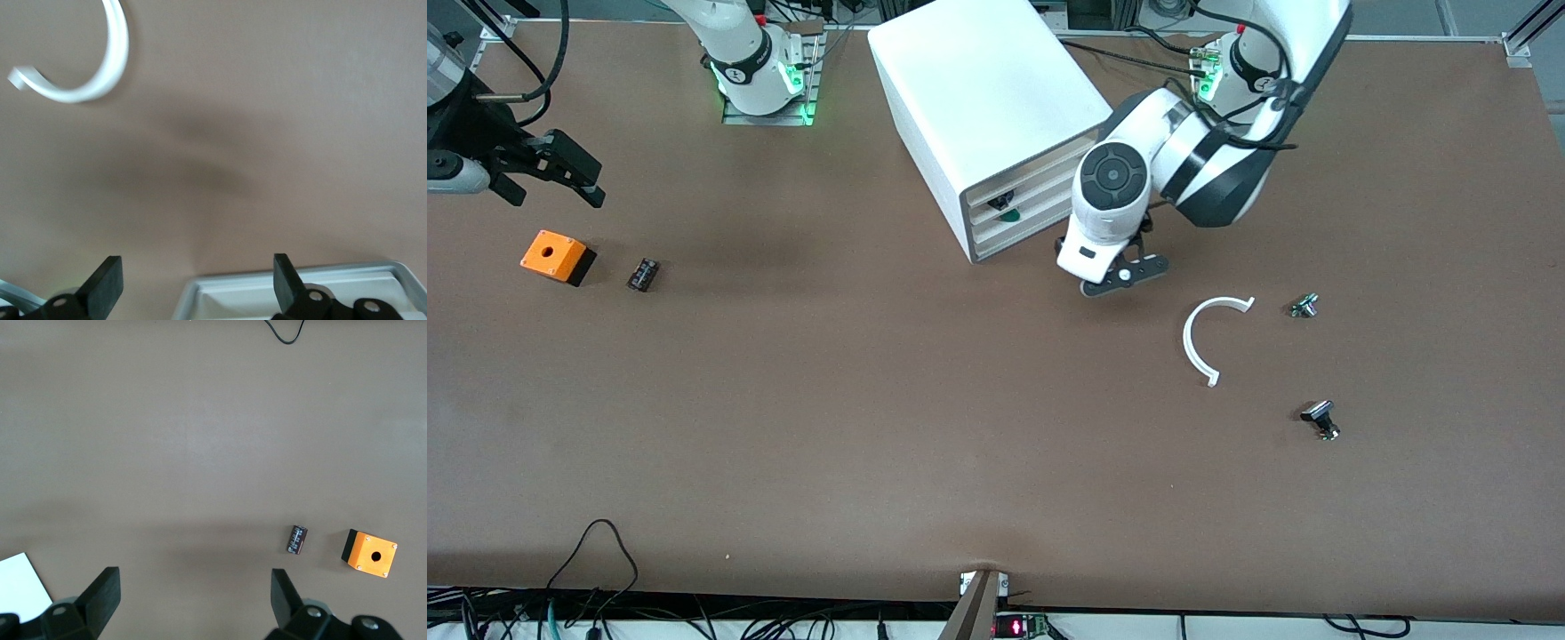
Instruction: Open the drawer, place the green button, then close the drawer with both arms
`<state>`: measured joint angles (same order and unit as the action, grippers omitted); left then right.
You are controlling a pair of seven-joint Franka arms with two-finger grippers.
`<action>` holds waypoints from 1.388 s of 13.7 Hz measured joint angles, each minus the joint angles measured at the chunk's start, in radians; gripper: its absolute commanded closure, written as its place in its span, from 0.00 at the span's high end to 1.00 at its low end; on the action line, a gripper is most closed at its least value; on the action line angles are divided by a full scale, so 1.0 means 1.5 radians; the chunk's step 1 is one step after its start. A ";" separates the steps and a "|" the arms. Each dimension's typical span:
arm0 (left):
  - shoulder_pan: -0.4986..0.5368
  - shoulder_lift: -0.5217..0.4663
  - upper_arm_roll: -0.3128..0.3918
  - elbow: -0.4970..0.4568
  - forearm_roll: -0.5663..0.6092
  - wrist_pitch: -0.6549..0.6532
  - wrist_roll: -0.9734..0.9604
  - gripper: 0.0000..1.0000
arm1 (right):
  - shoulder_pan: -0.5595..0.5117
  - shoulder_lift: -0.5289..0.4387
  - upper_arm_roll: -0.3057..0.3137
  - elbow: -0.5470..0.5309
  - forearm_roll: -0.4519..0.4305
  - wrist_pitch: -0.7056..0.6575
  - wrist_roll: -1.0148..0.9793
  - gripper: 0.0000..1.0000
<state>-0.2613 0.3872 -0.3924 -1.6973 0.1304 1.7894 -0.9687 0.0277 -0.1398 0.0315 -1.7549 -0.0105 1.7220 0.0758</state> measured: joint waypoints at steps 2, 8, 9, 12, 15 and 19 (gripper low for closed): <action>0.033 -0.001 0.001 0.053 0.027 -0.060 0.090 0.99 | 0.000 0.000 0.000 0.001 0.000 0.000 0.000 1.00; 0.143 -0.049 0.056 0.131 0.030 -0.096 0.420 0.99 | 0.000 0.000 0.002 0.006 0.000 0.000 -0.002 1.00; 0.144 -0.068 0.076 0.130 0.023 -0.098 0.470 0.99 | 0.000 0.000 0.002 0.008 0.000 0.000 -0.002 1.00; 0.147 -0.131 0.149 0.102 -0.049 -0.102 0.580 0.99 | 0.000 0.000 0.002 0.009 0.000 0.000 -0.002 1.00; 0.162 -0.206 0.193 0.035 -0.107 -0.079 0.646 1.00 | 0.000 0.000 0.003 0.009 0.000 0.000 -0.002 1.00; 0.156 -0.276 0.255 -0.036 -0.114 -0.033 0.650 1.00 | 0.000 0.000 0.003 0.009 0.001 0.000 -0.002 1.00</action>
<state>-0.0274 -0.0268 -0.0100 -1.7519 -0.0406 1.7392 0.0068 0.0282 -0.1398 0.0363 -1.7410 -0.0096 1.7218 0.0721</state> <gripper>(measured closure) 0.000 0.000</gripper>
